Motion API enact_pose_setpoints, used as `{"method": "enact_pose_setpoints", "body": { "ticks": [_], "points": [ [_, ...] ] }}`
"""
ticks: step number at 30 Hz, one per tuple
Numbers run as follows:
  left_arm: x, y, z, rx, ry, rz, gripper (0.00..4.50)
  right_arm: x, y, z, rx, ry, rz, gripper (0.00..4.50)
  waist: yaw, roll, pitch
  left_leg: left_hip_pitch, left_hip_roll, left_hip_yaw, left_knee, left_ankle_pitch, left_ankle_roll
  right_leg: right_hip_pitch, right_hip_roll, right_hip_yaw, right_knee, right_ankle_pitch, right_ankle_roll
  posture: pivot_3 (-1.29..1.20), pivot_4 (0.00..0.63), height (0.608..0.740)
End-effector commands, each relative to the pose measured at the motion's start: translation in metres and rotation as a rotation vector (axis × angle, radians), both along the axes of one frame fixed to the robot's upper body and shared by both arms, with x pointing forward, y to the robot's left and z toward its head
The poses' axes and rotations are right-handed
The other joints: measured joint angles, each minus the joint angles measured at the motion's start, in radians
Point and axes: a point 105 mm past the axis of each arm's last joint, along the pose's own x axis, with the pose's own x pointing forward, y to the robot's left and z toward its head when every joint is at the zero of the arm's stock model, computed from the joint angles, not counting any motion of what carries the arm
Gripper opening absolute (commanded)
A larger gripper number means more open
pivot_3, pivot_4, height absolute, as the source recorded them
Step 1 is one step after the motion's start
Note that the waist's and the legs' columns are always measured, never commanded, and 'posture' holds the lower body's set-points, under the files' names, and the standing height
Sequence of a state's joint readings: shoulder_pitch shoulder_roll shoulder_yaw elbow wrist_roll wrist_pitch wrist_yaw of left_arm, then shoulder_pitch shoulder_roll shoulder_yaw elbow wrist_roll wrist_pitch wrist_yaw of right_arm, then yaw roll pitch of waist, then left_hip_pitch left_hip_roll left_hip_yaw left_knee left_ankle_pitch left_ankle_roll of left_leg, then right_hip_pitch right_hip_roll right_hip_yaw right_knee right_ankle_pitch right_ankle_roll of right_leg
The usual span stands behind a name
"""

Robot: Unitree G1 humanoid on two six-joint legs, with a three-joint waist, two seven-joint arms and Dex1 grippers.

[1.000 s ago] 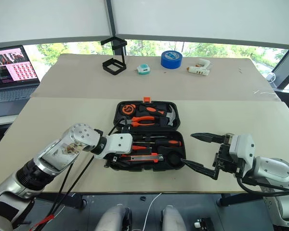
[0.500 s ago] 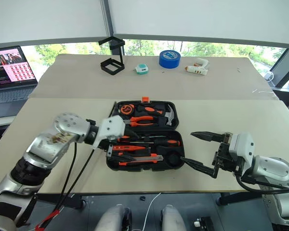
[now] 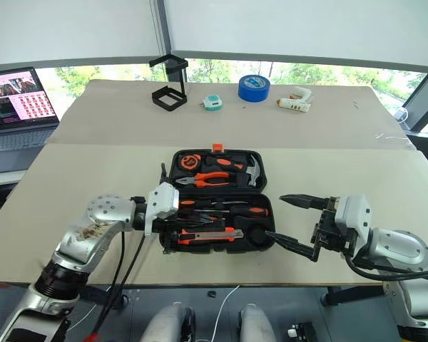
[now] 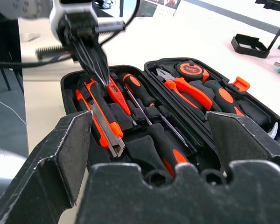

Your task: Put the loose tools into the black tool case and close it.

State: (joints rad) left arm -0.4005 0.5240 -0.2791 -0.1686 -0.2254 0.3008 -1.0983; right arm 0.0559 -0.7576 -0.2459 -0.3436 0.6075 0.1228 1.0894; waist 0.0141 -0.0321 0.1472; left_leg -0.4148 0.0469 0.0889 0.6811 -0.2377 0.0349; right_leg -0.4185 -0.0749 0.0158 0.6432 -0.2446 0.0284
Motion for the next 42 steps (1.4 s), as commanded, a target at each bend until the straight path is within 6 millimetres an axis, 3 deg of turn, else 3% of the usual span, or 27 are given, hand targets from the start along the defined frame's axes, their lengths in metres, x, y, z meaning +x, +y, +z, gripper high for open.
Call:
{"method": "enact_pose_setpoints", "body": {
  "ticks": [1,11,15,24,28,31,34,37,40,42],
  "points": [
    [0.006,-0.006,-0.013,0.043,-0.015,0.051,0.07,-0.002,0.003,0.007,0.006,-0.035,0.011,4.5,0.0,0.0,0.0,0.0,0.0,0.0,0.0,0.0,0.0,0.0,0.0,0.0,0.0,0.0,0.0,0.0,0.15,0.74],
    [-0.005,0.004,-0.042,0.133,0.046,0.058,0.07,-0.003,0.003,0.006,0.008,-0.029,0.005,4.5,-0.002,0.0,-0.001,0.002,0.0,0.0,0.0,0.0,0.0,0.001,0.0,0.0,0.0,0.0,0.0,0.0,0.15,0.74],
    [-0.003,0.012,-0.065,0.215,0.086,0.115,0.07,-0.002,0.003,0.005,0.011,-0.03,0.005,4.5,-0.002,0.001,-0.002,0.009,0.001,0.0,-0.002,-0.001,0.001,0.009,0.0,0.0,-0.002,0.0,0.0,0.0,0.15,0.74],
    [-0.004,0.012,-0.069,0.188,0.114,0.127,0.07,0.001,0.004,0.006,0.016,-0.036,0.004,4.5,-0.002,0.004,-0.01,0.017,0.001,0.0,-0.003,-0.001,0.001,0.016,-0.001,0.0,-0.003,-0.001,-0.001,0.0,0.15,0.74],
    [-0.006,0.036,-0.082,0.292,0.214,0.14,0.07,0.003,0.003,0.005,0.017,-0.028,0.002,4.5,-0.004,0.004,-0.011,0.016,0.001,0.0,-0.003,-0.001,0.001,0.016,0.0,0.0,-0.003,-0.001,-0.001,0.0,0.15,0.74],
    [-0.002,0.04,-0.085,0.307,0.228,0.16,0.07,0.003,0.004,0.004,0.019,-0.025,0.003,4.5,-0.01,0.006,-0.013,0.018,0.002,0.001,-0.004,-0.001,0.001,0.016,0.0,0.0,-0.003,-0.001,-0.002,0.0,0.15,0.74],
    [0.003,0.033,-0.078,0.249,0.191,0.163,0.07,0.004,0.004,0.004,0.023,-0.024,0.0,4.5,-0.011,0.007,-0.014,0.019,0.002,0.001,-0.005,-0.001,0.001,0.017,0.001,0.0,-0.002,-0.002,-0.002,0.0,0.15,0.74],
    [0.008,0.026,-0.06,0.137,0.117,0.159,0.07,0.003,0.002,0.004,0.024,-0.024,-0.01,4.5,-0.006,0.007,-0.014,0.019,0.002,0.001,-0.004,-0.001,0.001,0.017,0.0,0.0,-0.002,-0.002,-0.002,0.0,0.15,0.74],
    [0.011,0.033,-0.027,-0.041,0.047,0.176,0.07,0.002,-0.008,0.006,0.036,-0.019,-0.056,4.5,-0.004,0.007,-0.014,0.018,0.002,0.001,-0.004,-0.001,0.001,0.016,-0.001,0.0,-0.002,-0.002,-0.002,0.0,0.15,0.74],
    [0.006,0.042,-0.003,-0.162,0.017,0.165,0.57,0.004,-0.022,0.009,0.068,-0.018,-0.126,4.5,-0.005,0.007,-0.013,0.016,0.003,0.001,-0.004,-0.001,0.001,0.014,0.0,0.0,-0.002,-0.002,-0.003,0.0,0.15,0.74]
  ]
}}
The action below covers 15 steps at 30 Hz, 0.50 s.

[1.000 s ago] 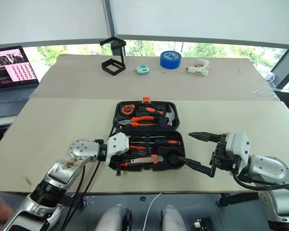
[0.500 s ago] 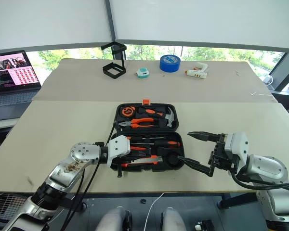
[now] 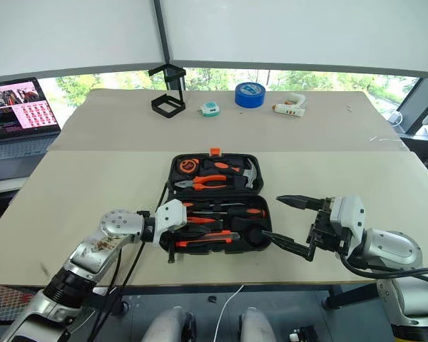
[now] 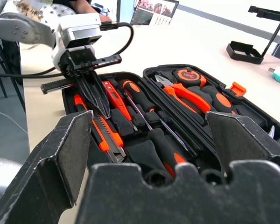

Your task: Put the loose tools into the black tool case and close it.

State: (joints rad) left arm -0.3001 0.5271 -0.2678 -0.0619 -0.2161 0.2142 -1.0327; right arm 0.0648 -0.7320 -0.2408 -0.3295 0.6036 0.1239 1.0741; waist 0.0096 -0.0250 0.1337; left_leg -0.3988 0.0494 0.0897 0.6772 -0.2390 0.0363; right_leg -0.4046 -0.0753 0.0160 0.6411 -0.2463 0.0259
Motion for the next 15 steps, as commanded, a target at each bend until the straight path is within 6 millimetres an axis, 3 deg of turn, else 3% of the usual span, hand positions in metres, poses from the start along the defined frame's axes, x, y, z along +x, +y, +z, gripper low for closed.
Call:
{"method": "enact_pose_setpoints", "body": {
  "ticks": [1,6,11,15],
  "points": [
    [0.0,0.027,0.044,-0.199,-0.081,0.043,0.77,0.002,-0.029,0.016,0.048,-0.039,-0.14,4.5,-0.001,0.0,0.001,-0.001,0.0,0.0,0.0,0.0,0.0,-0.001,0.0,0.0,0.0,0.0,0.0,0.0,0.15,0.74],
    [-0.005,0.072,0.077,-0.357,-0.08,0.185,2.67,-0.006,-0.087,0.009,0.037,-0.065,-0.393,4.5,0.004,0.0,0.002,-0.003,0.001,0.0,0.0,0.0,0.0,-0.001,-0.001,-0.001,-0.001,0.0,0.0,0.0,0.15,0.74],
    [-0.025,0.133,0.051,-0.284,-0.058,0.313,4.38,-0.036,-0.145,-0.026,-0.02,-0.037,-0.668,4.5,0.002,0.0,0.002,-0.001,0.0,0.001,-0.001,-0.001,0.001,0.0,-0.002,-0.001,-0.002,-0.001,0.001,0.0,0.15,0.74],
    [-0.051,0.142,0.048,-0.225,-0.055,0.237,4.45,-0.057,-0.168,-0.046,-0.029,0.013,-0.831,4.5,0.0,0.0,0.003,-0.001,0.002,0.001,-0.003,-0.001,0.0,-0.001,-0.002,-0.002,-0.002,-0.009,-0.008,0.0,0.15,0.74]
  ]
}}
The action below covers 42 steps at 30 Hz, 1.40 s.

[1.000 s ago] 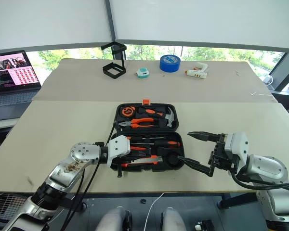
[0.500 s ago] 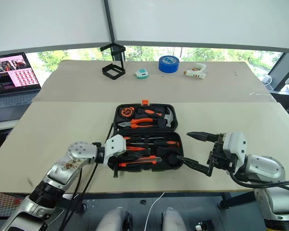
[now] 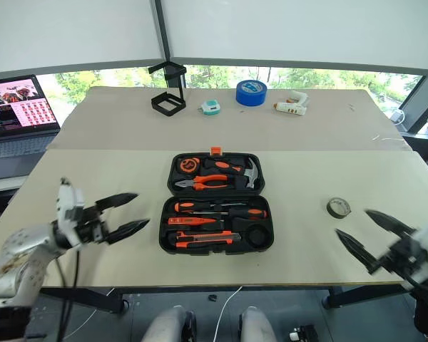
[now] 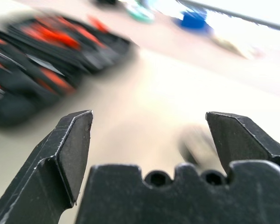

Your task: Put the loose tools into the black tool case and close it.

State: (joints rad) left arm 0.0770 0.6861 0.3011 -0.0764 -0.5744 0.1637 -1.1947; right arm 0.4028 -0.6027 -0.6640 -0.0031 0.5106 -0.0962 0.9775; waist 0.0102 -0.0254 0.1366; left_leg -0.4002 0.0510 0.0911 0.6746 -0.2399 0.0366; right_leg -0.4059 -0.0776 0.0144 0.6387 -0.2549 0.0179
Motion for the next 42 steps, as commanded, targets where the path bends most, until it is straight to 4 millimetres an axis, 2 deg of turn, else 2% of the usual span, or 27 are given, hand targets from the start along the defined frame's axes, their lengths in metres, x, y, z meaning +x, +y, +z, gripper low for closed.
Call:
{"method": "enact_pose_setpoints", "body": {
  "ticks": [1,4,7,10,14,16,19,25,28,32,34,35,39,42],
  "points": [
    [-0.015,-0.002,0.02,0.032,-0.098,-0.097,4.45,-0.007,-0.017,0.007,-0.041,-0.04,-0.123,4.5,0.0,0.001,0.001,0.0,0.0,0.0,0.0,0.0,0.0,0.0,0.0,0.0,0.0,0.0,0.0,0.0,0.15,0.74],
    [-0.02,-0.018,0.031,-0.038,-0.119,-0.163,4.45,0.007,-0.011,0.012,-0.046,-0.016,-0.104,4.5,-0.001,0.003,0.001,0.001,0.0,0.002,0.0,-0.004,-0.007,0.0,-0.005,0.001,0.001,0.0,-0.001,0.0,0.15,0.74],
    [-0.025,-0.039,0.038,-0.07,-0.137,-0.251,4.45,0.033,-0.001,0.027,-0.068,0.08,-0.016,4.5,-0.005,0.005,0.001,0.002,-0.001,0.005,0.0,-0.004,-0.007,0.0,-0.007,0.002,0.001,0.001,-0.001,0.0,0.15,0.74],
    [-0.027,-0.051,0.044,-0.09,-0.144,-0.307,4.45,0.052,0.009,0.037,-0.123,0.189,0.085,4.5,-0.011,0.005,0.002,0.002,-0.002,0.006,0.0,0.0,0.001,0.0,-0.006,0.003,0.001,0.001,0.0,0.0,0.15,0.74],
    [-0.021,-0.066,0.055,-0.128,-0.213,-0.318,4.45,0.077,0.017,0.043,-0.193,0.339,0.154,4.5,-0.007,0.004,0.002,0.0,-0.001,0.002,0.0,0.0,0.0,0.0,0.001,0.002,-0.001,0.003,0.005,0.0,0.15,0.74],
    [-0.022,-0.078,0.058,-0.153,-0.229,-0.347,4.45,0.095,0.016,0.033,-0.273,0.441,0.146,4.5,-0.005,0.003,0.003,0.0,-0.001,0.001,-0.001,0.0,0.0,0.0,0.001,0.001,0.0,0.003,0.006,0.0,0.15,0.74],
    [-0.024,-0.088,0.057,-0.167,-0.228,-0.363,4.45,0.116,0.012,0.027,-0.31,0.492,0.108,4.5,-0.007,0.003,0.003,-0.001,-0.002,0.002,-0.001,-0.001,0.0,-0.001,0.001,0.001,-0.002,0.003,0.005,0.0,0.15,0.74],
    [-0.031,-0.106,0.059,-0.188,-0.226,-0.36,4.45,0.129,0.006,0.005,-0.353,0.607,0.127,4.5,-0.001,0.003,0.003,-0.008,-0.002,0.002,0.0,-0.002,0.002,-0.003,0.0,0.001,-0.009,0.007,0.011,0.0,0.15,0.74],
    [-0.032,-0.111,0.061,-0.196,-0.22,-0.361,4.5,0.139,0.006,0.0,-0.354,0.611,0.139,3.76,-0.003,0.003,0.003,-0.008,-0.003,0.003,0.001,-0.002,0.003,-0.002,0.0,0.002,-0.011,0.008,0.012,0.0,0.15,0.74],
    [-0.031,-0.113,0.063,-0.197,-0.215,-0.362,4.5,0.146,0.008,0.001,-0.389,0.598,0.18,2.3,-0.006,0.003,0.003,-0.006,-0.003,0.003,0.001,-0.002,0.003,-0.001,0.001,0.002,-0.011,0.008,0.012,0.0,0.15,0.74],
    [-0.03,-0.112,0.064,-0.195,-0.214,-0.362,4.5,0.148,0.008,0.002,-0.389,0.595,0.192,1.73,-0.005,0.003,0.003,-0.006,-0.003,0.003,0.001,-0.002,0.003,-0.001,0.001,0.001,-0.01,0.008,0.012,0.0,0.15,0.74],
    [-0.029,-0.112,0.064,-0.193,-0.215,-0.363,4.5,0.148,0.009,0.003,-0.401,0.59,0.204,1.25,-0.005,0.003,0.003,-0.006,-0.003,0.003,0.001,-0.002,0.003,-0.001,0.001,0.001,-0.01,0.008,0.012,0.0,0.15,0.74],
    [-0.027,-0.11,0.066,-0.187,-0.217,-0.364,4.5,0.147,0.018,0.015,-0.412,0.552,0.304,0.06,-0.005,0.003,0.003,-0.006,-0.003,0.003,0.001,-0.002,0.003,-0.001,0.0,0.001,-0.011,0.008,0.012,0.0,0.15,0.74],
    [-0.028,-0.108,0.064,-0.178,-0.212,-0.365,4.5,0.141,0.041,0.031,-0.394,0.501,0.456,0.06,-0.007,0.004,0.003,-0.006,-0.003,0.003,0.001,-0.002,0.003,-0.001,0.001,0.001,-0.01,0.008,0.012,0.0,0.15,0.74]
  ]
}}
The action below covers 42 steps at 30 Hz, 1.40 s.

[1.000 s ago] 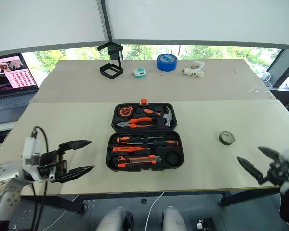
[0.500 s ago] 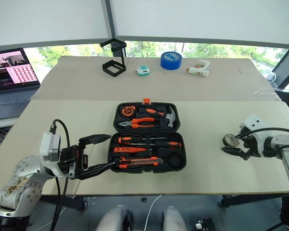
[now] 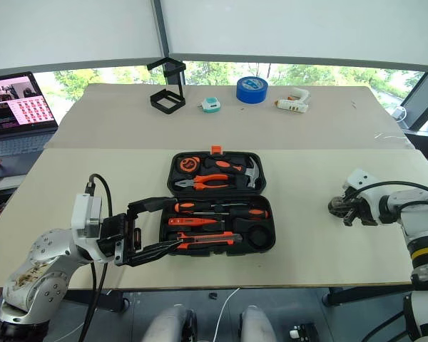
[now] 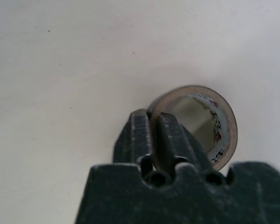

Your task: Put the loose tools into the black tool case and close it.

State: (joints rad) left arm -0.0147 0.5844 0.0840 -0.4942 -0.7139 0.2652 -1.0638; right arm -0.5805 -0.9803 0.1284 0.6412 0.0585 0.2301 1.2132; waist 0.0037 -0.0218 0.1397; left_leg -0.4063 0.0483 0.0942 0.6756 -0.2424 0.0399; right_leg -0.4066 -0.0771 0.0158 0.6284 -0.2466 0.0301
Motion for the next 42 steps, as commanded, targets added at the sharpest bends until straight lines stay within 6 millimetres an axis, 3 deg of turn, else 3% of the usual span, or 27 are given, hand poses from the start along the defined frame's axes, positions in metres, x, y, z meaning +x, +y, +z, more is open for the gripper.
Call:
{"method": "enact_pose_setpoints", "body": {
  "ticks": [1,4,6,9,12,17,20,28,32,38,40,42],
  "points": [
    [-0.003,0.003,0.005,0.002,-0.021,-0.011,4.5,-0.004,0.036,0.043,0.106,-0.072,0.204,0.06,-0.002,0.001,0.0,0.0,0.0,0.0,0.0,0.0,0.0,0.0,0.0,0.0,0.0,0.0,0.0,0.0,0.15,0.74],
    [-0.006,0.008,0.001,0.024,-0.029,-0.009,4.5,-0.029,0.096,0.071,0.277,-0.006,0.403,0.06,-0.011,0.003,0.002,0.0,0.002,0.0,-0.001,0.0,0.0,-0.001,0.0,0.0,0.001,0.0,0.0,0.0,0.15,0.74],
    [-0.009,0.011,-0.005,0.046,-0.021,-0.015,4.5,-0.053,0.131,0.078,0.354,0.07,0.523,0.06,-0.013,0.003,0.002,0.0,0.003,-0.002,-0.002,0.0,0.0,-0.001,0.0,-0.001,0.002,0.0,0.0,0.0,0.15,0.74],
    [-0.015,0.019,-0.018,0.086,0.002,-0.029,4.5,-0.085,0.169,0.073,0.394,0.173,0.643,0.06,-0.012,0.003,0.002,0.0,0.004,-0.004,-0.002,-0.002,-0.003,-0.001,0.0,-0.003,0.002,0.0,-0.001,0.0,0.15,0.74],
    [-0.019,0.026,-0.032,0.135,0.02,-0.044,4.5,-0.089,0.186,0.053,0.363,0.174,0.654,0.06,-0.005,0.001,0.002,0.0,0.003,-0.004,-0.001,-0.002,-0.003,0.0,-0.001,-0.003,0.001,-0.001,-0.001,0.0,0.15,0.74],
    [-0.024,0.03,-0.041,0.155,0.026,-0.046,4.5,-0.084,0.181,0.022,0.232,0.157,0.61,0.06,0.008,0.0,0.002,-0.003,0.001,-0.002,0.002,-0.002,-0.002,-0.004,-0.005,-0.003,0.001,-0.005,-0.008,0.0,0.15,0.74],
    [-0.025,0.031,-0.045,0.159,0.032,-0.026,4.5,-0.08,0.172,0.008,0.173,0.172,0.567,0.06,0.007,0.0,0.002,-0.004,0.001,0.0,0.002,-0.002,-0.002,-0.005,-0.005,-0.003,0.001,-0.001,-0.002,0.0,0.15,0.74],
    [-0.027,0.033,-0.05,0.173,0.048,0.007,4.5,-0.072,0.161,-0.002,0.08,0.194,0.54,0.06,0.008,-0.001,0.002,-0.002,0.002,-0.001,0.001,-0.003,-0.002,-0.004,-0.003,-0.002,0.002,-0.001,-0.002,0.0,0.15,0.74],
    [-0.026,0.035,-0.05,0.177,0.053,0.02,4.5,-0.064,0.166,-0.004,0.096,0.182,0.483,0.06,0.008,-0.001,0.002,-0.002,0.002,-0.001,0.001,-0.003,-0.001,-0.003,-0.003,-0.002,0.001,-0.001,-0.002,0.0,0.15,0.74],
    [-0.014,0.048,-0.049,0.219,0.094,0.144,4.5,-0.087,0.177,0.026,0.246,0.232,0.656,2.06,0.007,-0.002,0.001,-0.001,0.003,-0.001,0.001,-0.003,-0.002,-0.003,-0.002,-0.003,0.001,-0.001,-0.003,0.0,0.15,0.74],
    [-0.006,0.055,-0.048,0.236,0.1,0.216,4.5,-0.081,0.166,0.034,0.287,0.218,0.628,2.67,0.008,-0.002,0.001,-0.002,0.003,-0.002,0.001,-0.003,-0.002,-0.004,-0.001,-0.003,0.001,-0.001,-0.003,0.0,0.15,0.74],
    [0.004,0.062,-0.043,0.207,0.1,0.282,4.5,-0.075,0.152,0.04,0.332,0.221,0.579,2.67,0.008,-0.003,0.001,-0.002,0.003,-0.002,0.001,-0.003,-0.001,-0.004,-0.002,-0.003,0.001,-0.001,-0.003,0.0,0.15,0.74]
  ]
}}
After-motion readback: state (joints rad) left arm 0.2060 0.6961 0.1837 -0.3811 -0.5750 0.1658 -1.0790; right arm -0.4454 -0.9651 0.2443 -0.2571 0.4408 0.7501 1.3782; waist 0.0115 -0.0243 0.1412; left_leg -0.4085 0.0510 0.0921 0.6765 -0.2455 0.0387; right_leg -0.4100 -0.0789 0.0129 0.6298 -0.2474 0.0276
